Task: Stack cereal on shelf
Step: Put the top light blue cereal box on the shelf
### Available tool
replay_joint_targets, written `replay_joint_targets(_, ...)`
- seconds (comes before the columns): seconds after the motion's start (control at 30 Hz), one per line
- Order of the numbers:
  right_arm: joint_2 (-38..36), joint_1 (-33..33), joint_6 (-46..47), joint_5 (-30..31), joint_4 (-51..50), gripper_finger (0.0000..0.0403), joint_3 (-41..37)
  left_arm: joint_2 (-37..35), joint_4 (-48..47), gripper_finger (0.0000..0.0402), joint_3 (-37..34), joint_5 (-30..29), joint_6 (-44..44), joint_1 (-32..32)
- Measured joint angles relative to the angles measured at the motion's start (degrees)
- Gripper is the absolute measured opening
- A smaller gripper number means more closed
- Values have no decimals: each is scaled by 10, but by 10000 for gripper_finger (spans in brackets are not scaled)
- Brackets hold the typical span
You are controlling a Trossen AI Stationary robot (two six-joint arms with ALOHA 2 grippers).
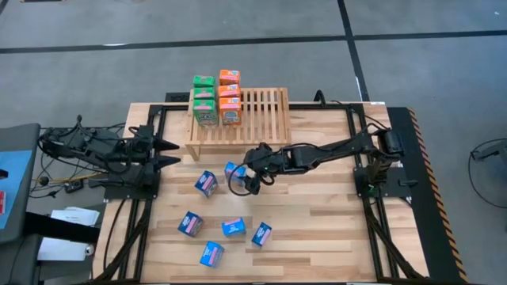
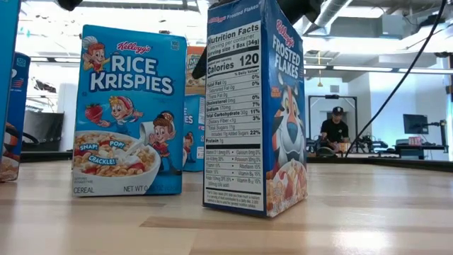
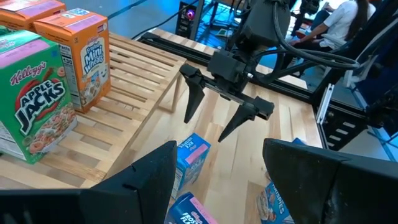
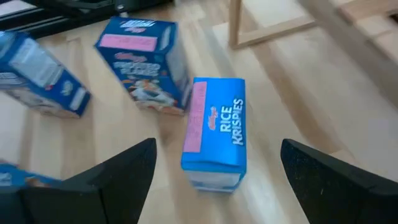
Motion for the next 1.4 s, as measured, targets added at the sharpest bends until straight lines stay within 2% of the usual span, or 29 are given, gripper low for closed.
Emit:
replay_joint_targets(0.17, 0, 14, -2, 47, 46, 362, -30, 0, 0, 228, 0, 1, -1, 0)
replay_joint_targets(0.3, 0, 20, -2, 59, 121, 351, -60, 0, -3, 228, 0, -3, -1, 0)
replay_joint_targets(0.63, 0, 4, 36, 45, 136, 354, -92, 0, -15, 228, 0, -3, -7, 0)
replay_joint_targets(0.83, 1, 32, 1, 54, 142, 355, -93, 0, -15, 228, 0, -9, -7, 0)
replay_joint_targets(0.97, 18, 37, -20, 83, 163, 354, -95, 0, -15, 228, 0, -25, -7, 0)
replay_joint_targets(1.07, 36, 29, -24, 80, 210, 354, -90, 0, -15, 228, 0, -30, -8, 0)
replay_joint_targets(1.13, 39, 27, -17, 80, 195, 354, -95, 0, -15, 228, 0, -32, -11, 0)
replay_joint_targets(1.4, 81, 27, -8, 79, 251, 353, -89, 0, -20, 228, 0, -34, -20, 0)
